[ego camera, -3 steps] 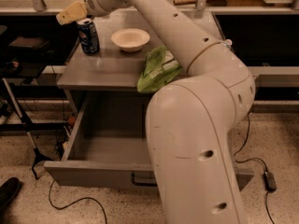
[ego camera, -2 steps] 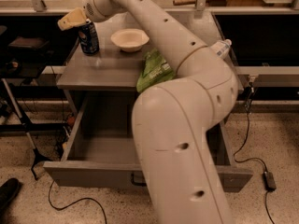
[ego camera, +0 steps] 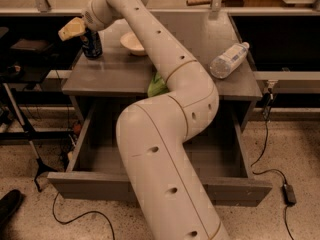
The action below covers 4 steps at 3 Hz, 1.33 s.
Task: Place pepsi can into top drawer
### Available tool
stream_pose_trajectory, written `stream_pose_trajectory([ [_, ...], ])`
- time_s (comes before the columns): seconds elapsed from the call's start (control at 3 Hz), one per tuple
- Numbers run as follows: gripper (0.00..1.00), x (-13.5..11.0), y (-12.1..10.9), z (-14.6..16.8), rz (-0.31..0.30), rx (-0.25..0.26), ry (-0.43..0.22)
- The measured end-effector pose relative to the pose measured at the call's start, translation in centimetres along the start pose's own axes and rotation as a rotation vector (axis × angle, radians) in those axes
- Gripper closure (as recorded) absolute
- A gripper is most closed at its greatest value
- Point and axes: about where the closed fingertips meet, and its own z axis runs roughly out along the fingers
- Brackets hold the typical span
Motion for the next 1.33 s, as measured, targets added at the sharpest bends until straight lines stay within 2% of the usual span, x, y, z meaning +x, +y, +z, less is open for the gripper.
stream_pose_trajectory([
  [0.67,0.65,0.2,-0.4,-0.1,-0.007,-0.003,0.024],
  [1.0,0.89,-0.2,-2.6,-4.6,-0.031,0.061,0.029],
  [1.33,1.00,-0.9,-4.1,-11.2,-0.084,0.119,0.041],
])
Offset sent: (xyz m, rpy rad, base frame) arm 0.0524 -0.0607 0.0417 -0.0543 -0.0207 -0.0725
